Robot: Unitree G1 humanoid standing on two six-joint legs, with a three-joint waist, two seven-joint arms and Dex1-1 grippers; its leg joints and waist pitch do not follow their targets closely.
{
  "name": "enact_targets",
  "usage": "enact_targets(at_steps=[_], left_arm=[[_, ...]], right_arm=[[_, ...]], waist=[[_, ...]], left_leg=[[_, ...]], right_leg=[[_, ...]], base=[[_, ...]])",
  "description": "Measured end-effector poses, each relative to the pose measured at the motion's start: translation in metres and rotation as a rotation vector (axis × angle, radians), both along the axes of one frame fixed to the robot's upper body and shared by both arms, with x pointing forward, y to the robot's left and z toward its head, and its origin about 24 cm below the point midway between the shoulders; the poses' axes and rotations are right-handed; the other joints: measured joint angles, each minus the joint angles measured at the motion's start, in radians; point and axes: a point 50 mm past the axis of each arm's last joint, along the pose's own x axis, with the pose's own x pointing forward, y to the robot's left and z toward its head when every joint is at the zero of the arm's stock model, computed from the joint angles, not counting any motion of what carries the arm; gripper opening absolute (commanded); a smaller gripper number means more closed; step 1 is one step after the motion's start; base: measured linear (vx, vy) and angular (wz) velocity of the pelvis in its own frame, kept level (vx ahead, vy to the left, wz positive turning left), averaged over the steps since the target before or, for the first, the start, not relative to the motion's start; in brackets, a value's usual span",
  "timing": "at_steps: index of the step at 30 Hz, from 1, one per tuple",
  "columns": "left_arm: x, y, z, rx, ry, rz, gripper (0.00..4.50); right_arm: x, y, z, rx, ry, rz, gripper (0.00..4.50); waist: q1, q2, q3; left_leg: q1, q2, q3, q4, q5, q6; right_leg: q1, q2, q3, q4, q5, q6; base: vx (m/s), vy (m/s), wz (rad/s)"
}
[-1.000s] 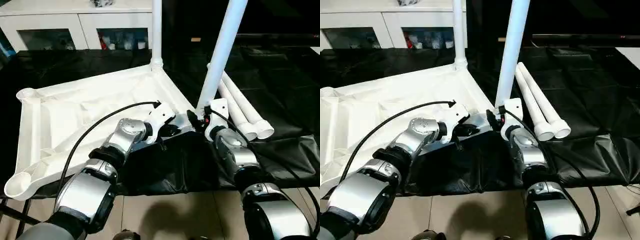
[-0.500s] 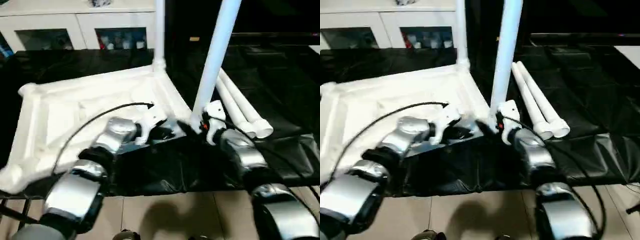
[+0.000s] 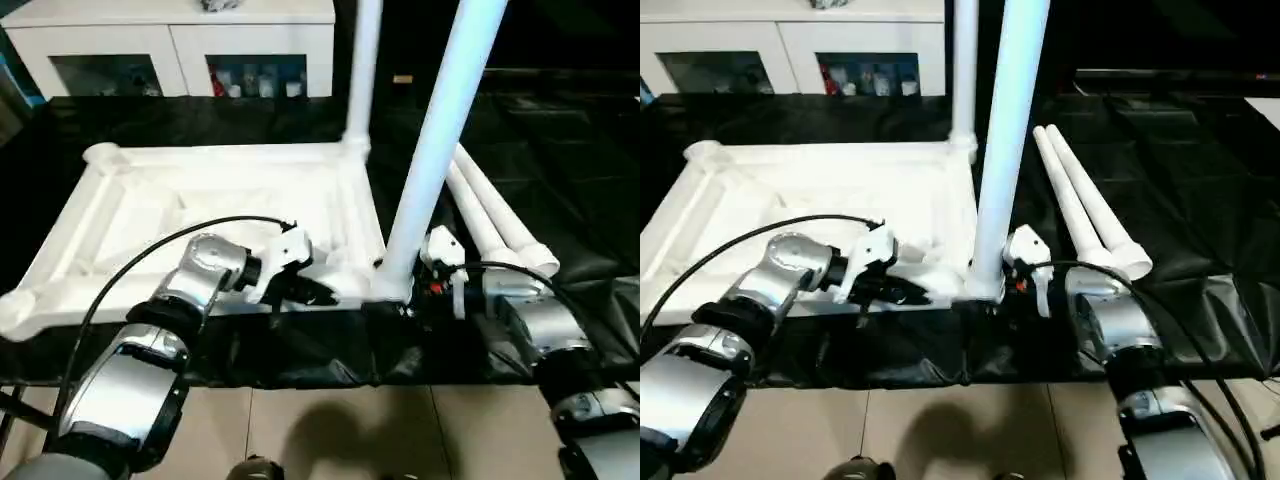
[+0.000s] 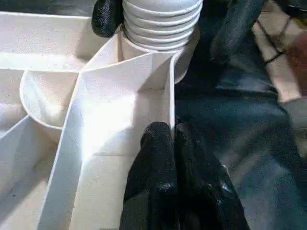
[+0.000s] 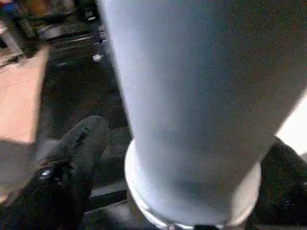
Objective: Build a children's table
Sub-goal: Insert table leg to table base
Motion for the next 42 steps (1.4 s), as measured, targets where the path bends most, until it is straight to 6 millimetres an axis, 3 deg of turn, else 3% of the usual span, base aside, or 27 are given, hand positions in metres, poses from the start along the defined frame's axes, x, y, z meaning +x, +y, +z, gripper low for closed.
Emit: enact_targets(at_steps=[10, 16, 20, 23, 33, 35, 37, 42], left_arm=[[-0.006, 0.006, -0.002, 0.002, 0.040, -0.065, 0.00], [-0.004, 0.005, -0.002, -0.006, 0.028, -0.017, 0.00], [0.008, -0.003, -0.003, -0.019, -0.007, 0.176, 0.00], [0.016, -0.020, -0.003, -0.024, -0.026, 0.300, 0.00], [0.024, -0.044, -0.002, -0.029, -0.092, 0.457, 0.00], [0.024, -0.045, -0.003, -0.028, -0.096, 0.464, 0.00], [0.024, -0.045, -0.003, -0.028, -0.099, 0.468, 0.00], [0.024, -0.046, -0.003, -0.029, -0.102, 0.474, 0.00]], right_arm=[[-0.008, 0.002, 0.001, -0.012, 0.034, 0.071, 3.14], [-0.005, 0.004, 0.000, 0.010, 0.035, -0.009, 2.83], [0.014, 0.012, -0.007, 0.045, -0.025, -0.307, 2.80], [0.030, 0.017, -0.009, 0.057, -0.048, -0.549, 2.79], [0.045, 0.032, -0.011, 0.102, -0.083, -0.897, 2.79], [0.045, 0.033, -0.013, 0.114, -0.086, -0.919, 3.49], [0.046, 0.035, -0.014, 0.124, -0.085, -0.925, 3.49], [0.046, 0.036, -0.015, 0.134, -0.086, -0.925, 4.00]], waist=[[0.004, 0.000, 0.000], [0.001, 0.000, 0.000], [-0.016, -0.002, 0.000], [-0.029, -0.002, 0.000], [-0.026, -0.002, 0.000], [-0.027, -0.002, 0.000], [-0.027, -0.002, 0.000], [-0.027, -0.002, 0.000]], left_leg=[[0.000, 0.000, 0.000, 0.000, 0.000, 0.000], [0.001, 0.000, 0.000, 0.001, 0.000, 0.000], [0.002, 0.000, 0.000, 0.004, 0.001, -0.002], [0.003, 0.000, 0.000, 0.003, 0.001, -0.002], [0.002, -0.001, 0.000, -0.002, 0.001, -0.002], [0.002, -0.001, 0.000, -0.001, 0.001, -0.002], [0.002, -0.001, 0.000, 0.000, 0.001, -0.002], [0.002, -0.001, 0.000, -0.001, 0.001, -0.002]], right_leg=[[0.000, 0.000, 0.000, 0.000, 0.000, 0.000], [0.000, 0.000, 0.000, 0.002, 0.000, 0.000], [-0.001, 0.000, 0.001, 0.005, 0.000, 0.000], [0.000, 0.000, 0.002, 0.004, 0.000, 0.000], [-0.001, 0.000, 0.001, 0.003, -0.001, 0.001], [-0.001, 0.000, 0.002, 0.003, -0.001, 0.001], [0.000, 0.000, 0.002, 0.002, -0.001, 0.001], [0.000, 0.000, 0.002, 0.002, 0.000, 0.001]], base=[[0.000, 0.000, 0.00], [0.000, 0.000, 0.00], [0.000, 0.000, 0.00], [0.000, 0.000, 0.00], [0.000, 0.000, 0.00], [0.000, 0.000, 0.00], [0.000, 0.000, 0.00], [0.000, 0.000, 0.00]])
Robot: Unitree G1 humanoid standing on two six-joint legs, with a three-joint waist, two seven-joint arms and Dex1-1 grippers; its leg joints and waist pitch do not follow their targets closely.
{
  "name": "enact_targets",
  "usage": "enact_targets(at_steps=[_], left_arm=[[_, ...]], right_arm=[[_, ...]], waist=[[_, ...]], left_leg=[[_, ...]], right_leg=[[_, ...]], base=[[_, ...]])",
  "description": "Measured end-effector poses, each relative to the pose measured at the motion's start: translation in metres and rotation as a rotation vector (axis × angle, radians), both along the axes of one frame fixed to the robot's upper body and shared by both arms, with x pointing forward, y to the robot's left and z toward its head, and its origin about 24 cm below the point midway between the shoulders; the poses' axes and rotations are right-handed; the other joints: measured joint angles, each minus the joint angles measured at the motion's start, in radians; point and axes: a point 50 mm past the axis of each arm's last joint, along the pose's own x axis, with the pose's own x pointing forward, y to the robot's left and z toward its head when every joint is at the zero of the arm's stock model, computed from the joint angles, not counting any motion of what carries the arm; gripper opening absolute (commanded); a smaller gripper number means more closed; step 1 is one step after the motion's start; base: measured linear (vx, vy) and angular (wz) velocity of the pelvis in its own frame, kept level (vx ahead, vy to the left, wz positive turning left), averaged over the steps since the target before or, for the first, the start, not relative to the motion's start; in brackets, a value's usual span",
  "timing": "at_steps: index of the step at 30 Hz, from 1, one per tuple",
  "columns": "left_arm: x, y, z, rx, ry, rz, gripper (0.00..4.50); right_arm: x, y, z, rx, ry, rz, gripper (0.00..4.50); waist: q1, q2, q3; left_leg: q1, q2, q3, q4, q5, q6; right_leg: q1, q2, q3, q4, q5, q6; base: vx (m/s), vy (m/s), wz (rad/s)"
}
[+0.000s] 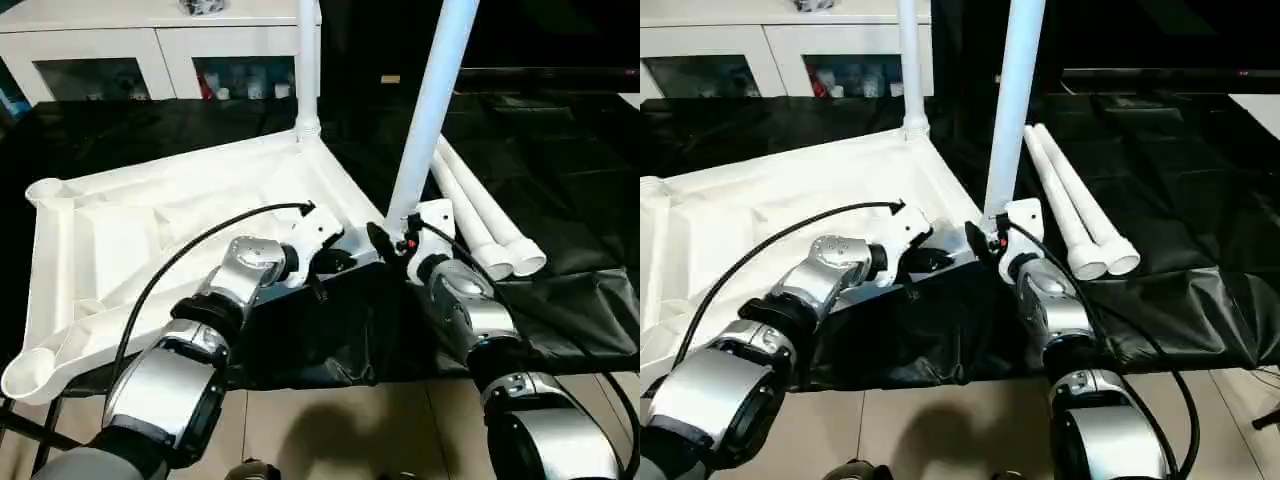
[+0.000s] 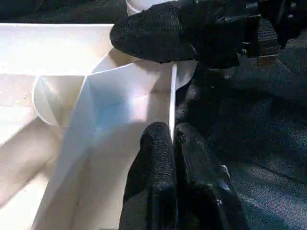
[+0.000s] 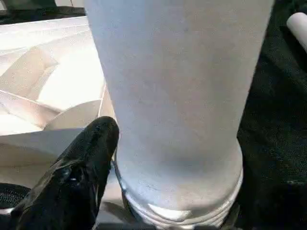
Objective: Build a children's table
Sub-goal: Insert table leg to table base
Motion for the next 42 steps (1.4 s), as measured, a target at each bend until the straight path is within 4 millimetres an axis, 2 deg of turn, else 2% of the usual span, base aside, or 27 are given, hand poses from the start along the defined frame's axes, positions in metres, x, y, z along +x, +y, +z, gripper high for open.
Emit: enact_targets(at_steps=[2, 3, 8, 11, 19, 23, 24, 30, 37, 42], left_arm=[[0.000, 0.000, 0.000, -0.001, -0.001, -0.002, 0.00], [-0.001, 0.001, 0.000, -0.002, -0.001, -0.011, 0.00], [-0.004, 0.009, 0.001, -0.005, 0.004, -0.083, 0.00], [-0.008, 0.021, 0.000, 0.001, 0.012, -0.161, 0.00], [-0.019, 0.037, 0.002, 0.009, 0.069, -0.355, 0.00], [-0.026, 0.043, 0.001, 0.003, 0.116, -0.448, 0.00], [-0.027, 0.044, 0.001, 0.003, 0.127, -0.467, 0.00], [-0.031, 0.048, 0.000, 0.006, 0.149, -0.523, 0.00], [-0.031, 0.049, 0.001, 0.006, 0.152, -0.529, 0.00], [-0.024, 0.042, 0.000, 0.006, 0.117, -0.409, 0.00]], right_arm=[[0.000, 0.000, 0.000, 0.005, -0.001, 0.022, 4.07], [-0.001, -0.001, 0.001, 0.003, -0.003, 0.043, 4.29], [-0.006, -0.010, 0.001, -0.025, -0.010, 0.200, 4.29], [-0.015, -0.017, 0.001, -0.065, -0.011, 0.382, 4.29], [-0.034, -0.029, 0.008, -0.124, 0.032, 0.757, 4.29], [-0.044, -0.034, 0.011, -0.137, 0.071, 0.915, 4.06], [-0.046, -0.033, 0.011, -0.139, 0.079, 0.952, 3.86], [-0.050, -0.033, 0.012, -0.127, 0.107, 1.027, 3.36], [-0.051, -0.030, 0.013, -0.114, 0.116, 1.029, 2.88], [-0.041, -0.028, 0.008, -0.054, 0.091, 0.812, 2.78]], waist=[[0.000, 0.000, 0.000], [0.000, 0.000, 0.000], [0.003, 0.000, 0.000], [0.006, 0.000, 0.000], [0.016, 0.000, 0.000], [0.023, 0.000, 0.000], [0.026, 0.000, 0.000], [0.029, 0.000, 0.000], [0.031, 0.000, 0.000], [0.026, 0.000, 0.000]], left_leg=[[0.000, 0.000, 0.000, 0.000, 0.000, 0.000], [0.000, 0.000, 0.000, 0.000, 0.000, 0.000], [0.000, 0.001, 0.000, -0.002, 0.000, 0.000], [0.000, 0.002, 0.000, -0.001, 0.000, 0.000], [-0.002, 0.001, 0.000, 0.002, 0.000, 0.001], [-0.002, 0.001, 0.000, 0.001, 0.000, 0.001], [-0.002, 0.001, 0.000, 0.001, 0.000, 0.001], [-0.002, 0.001, 0.000, 0.003, 0.000, 0.001], [-0.002, 0.001, 0.000, 0.002, 0.000, 0.001], [0.000, 0.002, 0.000, 0.004, 0.000, 0.000]], right_leg=[[0.000, 0.000, 0.000, 0.000, 0.000, 0.000], [0.000, 0.000, 0.000, 0.000, 0.000, 0.000], [-0.001, 0.000, -0.002, 0.000, 0.000, 0.000], [-0.001, 0.000, -0.002, 0.001, 0.000, 0.000], [0.000, 0.000, -0.001, 0.001, 0.000, 0.000], [-0.001, 0.000, -0.002, 0.001, 0.000, 0.000], [-0.001, 0.000, -0.002, 0.001, 0.000, 0.000], [0.000, 0.000, -0.001, 0.001, 0.000, 0.000], [0.000, 0.000, -0.001, 0.002, 0.000, 0.000], [0.001, 0.000, 0.000, 0.004, 0.000, 0.000]], base=[[0.000, 0.000, 0.00], [0.000, 0.000, 0.00], [0.000, 0.000, 0.00], [0.000, 0.000, 0.00], [0.000, 0.000, 0.00], [0.000, 0.000, 0.00], [0.000, 0.000, 0.00], [0.000, 0.000, 0.00], [0.000, 0.000, 0.00], [0.000, 0.000, 0.00]])
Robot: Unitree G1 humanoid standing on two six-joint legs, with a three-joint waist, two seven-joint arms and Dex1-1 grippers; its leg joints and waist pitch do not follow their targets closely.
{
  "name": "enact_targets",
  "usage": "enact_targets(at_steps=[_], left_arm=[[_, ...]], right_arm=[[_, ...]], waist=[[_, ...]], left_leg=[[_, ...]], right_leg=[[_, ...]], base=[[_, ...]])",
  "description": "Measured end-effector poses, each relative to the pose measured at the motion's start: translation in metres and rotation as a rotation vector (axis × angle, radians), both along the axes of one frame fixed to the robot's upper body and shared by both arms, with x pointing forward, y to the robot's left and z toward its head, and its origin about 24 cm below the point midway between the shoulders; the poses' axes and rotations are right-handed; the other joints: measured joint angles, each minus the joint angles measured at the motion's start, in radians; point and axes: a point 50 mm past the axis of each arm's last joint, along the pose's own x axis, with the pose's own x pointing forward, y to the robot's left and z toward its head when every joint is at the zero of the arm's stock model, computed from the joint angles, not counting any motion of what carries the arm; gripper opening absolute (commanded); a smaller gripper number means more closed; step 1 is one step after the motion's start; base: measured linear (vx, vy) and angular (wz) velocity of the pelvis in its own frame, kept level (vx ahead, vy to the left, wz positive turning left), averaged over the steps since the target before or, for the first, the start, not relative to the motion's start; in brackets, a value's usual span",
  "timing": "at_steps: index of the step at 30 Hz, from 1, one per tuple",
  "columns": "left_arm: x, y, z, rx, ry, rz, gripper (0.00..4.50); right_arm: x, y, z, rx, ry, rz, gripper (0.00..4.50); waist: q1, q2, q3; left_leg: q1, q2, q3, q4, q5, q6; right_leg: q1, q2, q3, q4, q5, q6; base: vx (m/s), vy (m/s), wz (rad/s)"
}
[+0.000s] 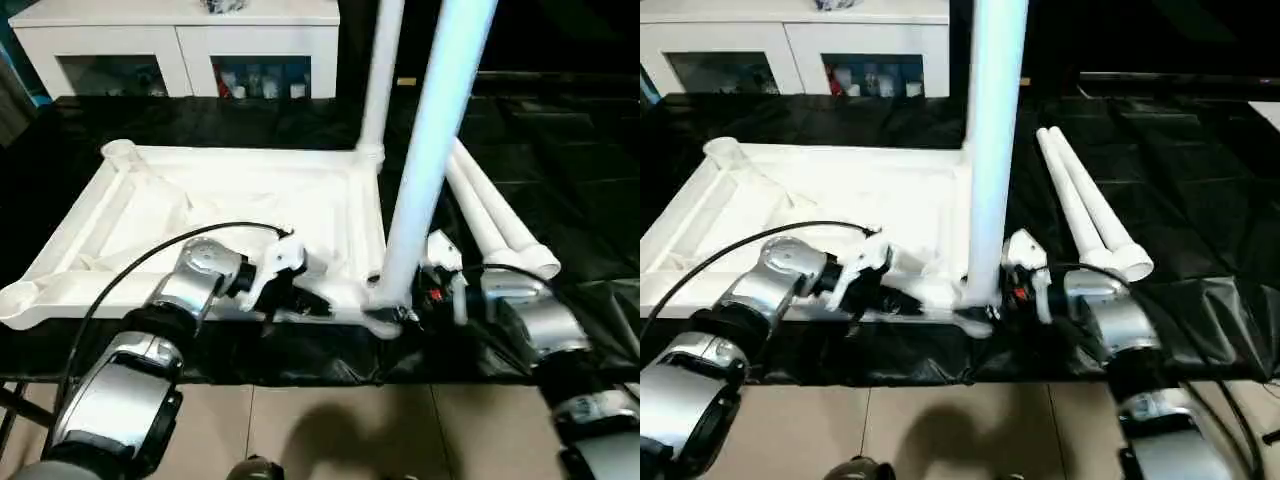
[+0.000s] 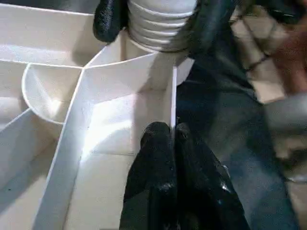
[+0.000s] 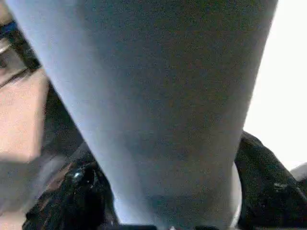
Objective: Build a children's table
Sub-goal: Insert table leg to table base
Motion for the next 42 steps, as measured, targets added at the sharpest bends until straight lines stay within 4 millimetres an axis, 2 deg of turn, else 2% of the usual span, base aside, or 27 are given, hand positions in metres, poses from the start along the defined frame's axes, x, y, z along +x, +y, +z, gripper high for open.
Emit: enact_targets(at_steps=[6, 10, 14, 15, 19, 25, 29, 34, 42], left_arm=[[0.016, -0.027, 0.000, -0.006, -0.028, 0.235, 0.00], [0.020, -0.041, 0.000, -0.014, -0.057, 0.325, 0.00], [0.021, -0.047, 0.000, -0.013, -0.077, 0.353, 0.00], [0.022, -0.047, 0.001, -0.011, -0.084, 0.352, 0.00], [0.021, -0.047, 0.000, -0.010, -0.090, 0.354, 0.00], [0.021, -0.043, -0.001, -0.012, -0.116, 0.342, 0.00], [0.018, -0.034, -0.001, -0.014, -0.112, 0.290, 0.00], [0.011, -0.014, 0.000, -0.012, -0.090, 0.158, 0.00], [0.002, 0.000, 0.001, -0.001, -0.044, 0.001, 0.00]], right_arm=[[0.026, 0.005, -0.003, 0.011, -0.074, -0.443, 2.76], [0.037, 0.011, -0.004, 0.006, -0.092, -0.660, 2.75], [0.041, 0.016, -0.004, 0.006, -0.110, -0.760, 2.75], [0.041, 0.018, -0.004, 0.017, -0.116, -0.776, 3.31], [0.042, 0.022, -0.005, 0.047, -0.110, -0.794, 3.52], [0.040, 0.023, -0.005, 0.063, -0.105, -0.739, 4.13], [0.036, 0.019, -0.005, 0.050, -0.112, -0.589, 4.13], [0.022, 0.014, -0.007, 0.030, -0.103, -0.313, 4.13], [0.005, 0.003, 0.001, -0.020, -0.041, 0.027, 4.13]], waist=[[-0.014, 0.000, 0.000], [-0.024, 0.000, 0.000], [-0.024, 0.001, -0.001], [-0.025, 0.001, -0.001], [-0.025, 0.001, -0.001], [-0.029, 0.001, -0.001], [-0.030, 0.001, -0.001], [-0.021, 0.001, 0.000], [-0.017, 0.001, 0.000]], left_leg=[[0.000, -0.001, 0.000, 0.000, 0.000, -0.001], [0.000, -0.001, 0.000, -0.002, 0.000, 0.000], [0.000, -0.001, 0.000, -0.004, 0.000, 0.000], [0.000, -0.001, 0.000, -0.004, 0.000, 0.000], [0.000, -0.001, 0.000, -0.003, 0.000, 0.000], [0.000, -0.001, 0.000, -0.004, 0.000, 0.000], [0.000, 0.000, 0.000, -0.004, 0.000, 0.000], [-0.001, 0.000, 0.000, -0.004, 0.000, 0.000], [-0.001, 0.000, 0.000, -0.003, 0.000, 0.000]], right_leg=[[0.000, 0.000, 0.001, -0.001, 0.000, 0.000], [0.000, 0.000, 0.001, -0.001, 0.000, 0.000], [-0.001, 0.000, 0.000, -0.002, -0.001, 0.001], [0.000, 0.000, 0.000, -0.002, 0.000, 0.001], [0.000, 0.000, 0.001, -0.003, 0.000, 0.001], [0.000, 0.000, 0.000, -0.002, 0.000, 0.000], [-0.001, 0.000, -0.001, -0.002, 0.000, 0.001], [-0.001, 0.001, -0.001, -0.002, -0.001, 0.001], [-0.001, 0.000, -0.001, -0.002, 0.000, 0.001]], base=[[0.000, 0.000, 0.00], [0.000, 0.000, 0.00], [0.000, 0.000, 0.00], [0.000, 0.000, 0.00], [0.000, 0.000, 0.00], [0.000, 0.000, 0.00], [0.000, 0.000, 0.00], [0.000, 0.000, 0.00], [0.000, 0.000, 0.00]])
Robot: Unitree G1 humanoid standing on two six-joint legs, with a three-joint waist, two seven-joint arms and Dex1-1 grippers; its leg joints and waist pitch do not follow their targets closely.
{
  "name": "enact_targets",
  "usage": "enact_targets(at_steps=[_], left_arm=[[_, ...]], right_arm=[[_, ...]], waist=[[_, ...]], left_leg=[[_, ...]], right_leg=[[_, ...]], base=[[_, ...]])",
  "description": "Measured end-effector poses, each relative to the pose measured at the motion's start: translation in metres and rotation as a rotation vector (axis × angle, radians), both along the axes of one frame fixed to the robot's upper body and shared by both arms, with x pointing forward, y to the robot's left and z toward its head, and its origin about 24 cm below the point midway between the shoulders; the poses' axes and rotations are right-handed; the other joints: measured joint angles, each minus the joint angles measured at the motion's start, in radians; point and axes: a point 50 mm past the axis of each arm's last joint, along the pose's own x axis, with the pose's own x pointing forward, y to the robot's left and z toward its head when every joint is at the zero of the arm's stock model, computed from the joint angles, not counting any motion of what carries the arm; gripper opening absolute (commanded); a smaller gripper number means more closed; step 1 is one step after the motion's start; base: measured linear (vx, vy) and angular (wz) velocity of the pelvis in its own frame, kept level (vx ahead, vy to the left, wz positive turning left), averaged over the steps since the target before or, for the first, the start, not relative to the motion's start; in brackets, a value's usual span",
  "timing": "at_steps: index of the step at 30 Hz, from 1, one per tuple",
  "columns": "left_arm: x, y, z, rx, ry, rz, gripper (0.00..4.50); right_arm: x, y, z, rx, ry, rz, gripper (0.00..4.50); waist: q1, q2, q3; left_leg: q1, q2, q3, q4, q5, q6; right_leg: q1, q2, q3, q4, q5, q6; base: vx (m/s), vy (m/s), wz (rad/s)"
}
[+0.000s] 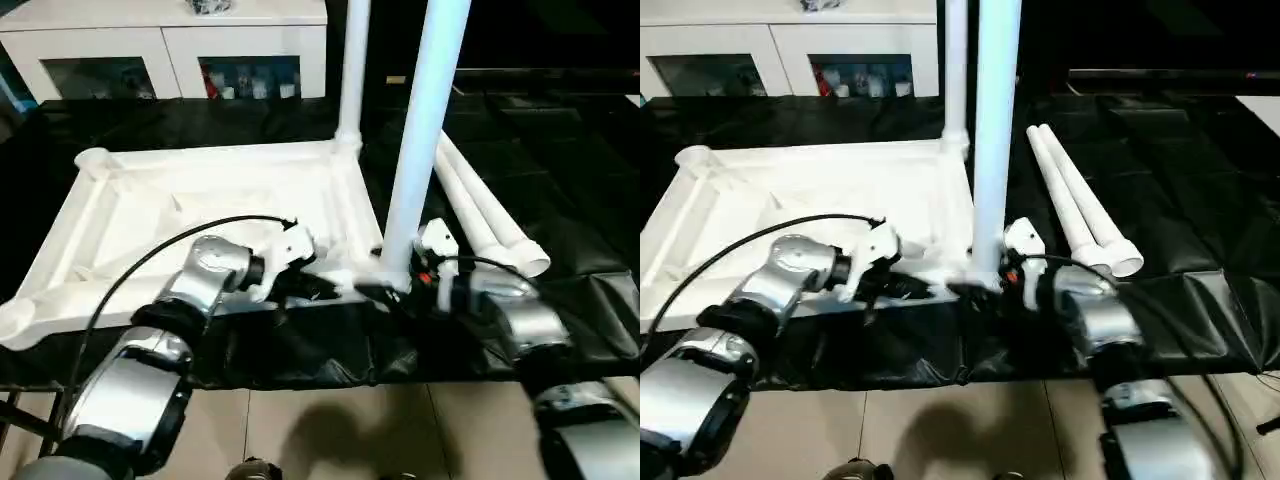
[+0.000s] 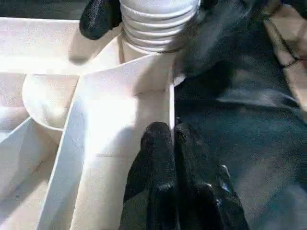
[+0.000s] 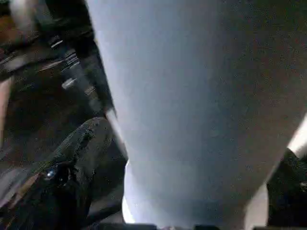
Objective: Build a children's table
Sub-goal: Insert table leg to table base
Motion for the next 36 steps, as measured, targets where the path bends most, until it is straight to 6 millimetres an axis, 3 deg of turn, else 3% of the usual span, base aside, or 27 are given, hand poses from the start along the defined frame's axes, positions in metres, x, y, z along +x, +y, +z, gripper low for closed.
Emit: enact_targets(at_steps=[2, 11, 12, 20, 22, 26, 30, 33, 36], left_arm=[[-0.003, 0.004, 0.000, 0.002, 0.012, -0.031, 0.00], [-0.010, 0.010, -0.001, 0.015, 0.051, -0.135, 0.00], [-0.011, 0.010, 0.000, 0.017, 0.048, -0.142, 0.00], [-0.012, 0.011, -0.001, 0.015, 0.042, -0.143, 0.00], [-0.011, 0.010, -0.002, 0.010, 0.039, -0.110, 0.00], [0.000, -0.001, -0.003, 0.007, 0.004, 0.033, 0.00], [0.009, -0.020, -0.003, -0.001, -0.020, 0.170, 0.00], [0.015, -0.034, -0.004, -0.013, -0.042, 0.285, 0.00], [0.017, -0.047, -0.003, -0.014, -0.056, 0.334, 0.00]], right_arm=[[-0.004, -0.001, 0.001, -0.017, 0.016, 0.071, 4.13], [-0.015, -0.005, 0.005, -0.058, 0.066, 0.218, 3.27], [-0.016, -0.004, 0.006, -0.060, 0.065, 0.223, 3.02], [-0.019, -0.001, 0.004, -0.049, 0.064, 0.216, 2.85], [-0.018, 0.000, 0.002, -0.027, 0.058, 0.158, 2.84], [-0.002, 0.004, -0.003, 0.011, 0.010, -0.123, 2.76], [0.016, 0.006, -0.004, -0.005, -0.043, -0.405, 2.72], [0.028, 0.012, -0.007, 0.022, -0.056, -0.650, 2.72], [0.034, 0.014, -0.007, 0.019, -0.073, -0.788, 2.72]], waist=[[0.002, 0.000, 0.000], [0.019, -0.001, 0.000], [0.019, -0.001, 0.000], [0.020, -0.001, 0.000], [0.019, -0.001, 0.000], [0.013, -0.001, 0.000], [-0.007, -0.003, 0.000], [-0.010, -0.002, 0.000], [-0.008, -0.001, -0.001]], left_leg=[[0.000, 0.000, 0.000, 0.000, 0.000, 0.000], [0.000, 0.000, 0.000, 0.000, 0.000, 0.000], [0.000, 0.000, 0.000, 0.000, 0.000, 0.000], [0.000, 0.000, 0.000, 0.000, 0.000, 0.000], [0.002, 0.000, 0.000, 0.000, 0.000, 0.000], [0.003, 0.000, 0.000, 0.002, 0.000, -0.001], [0.004, -0.001, 0.000, 0.003, 0.000, -0.001], [0.004, -0.001, 0.000, 0.003, 0.000, -0.001], [0.004, -0.001, 0.000, 0.002, 0.000, -0.001]], right_leg=[[0.000, 0.000, 0.000, 0.000, 0.000, 0.000], [0.000, 0.000, 0.000, 0.000, 0.000, 0.000], [0.000, 0.000, 0.000, 0.000, 0.000, 0.000], [0.000, 0.000, 0.000, 0.000, 0.000, 0.000], [0.001, 0.000, 0.000, 0.001, 0.000, 0.000], [0.001, 0.000, 0.002, 0.001, 0.000, 0.000], [0.002, 0.000, 0.002, 0.000, -0.003, 0.005], [0.002, 0.000, 0.002, 0.000, 0.000, 0.000], [0.002, 0.000, 0.002, 0.000, 0.000, 0.000]], base=[[0.000, 0.000, 0.00], [0.000, 0.000, 0.00], [0.000, 0.000, 0.00], [0.000, 0.000, 0.00], [0.000, 0.000, 0.00], [0.000, 0.000, 0.00], [0.000, 0.000, 0.00], [0.000, 0.000, 0.00], [0.000, 0.000, 0.00]])
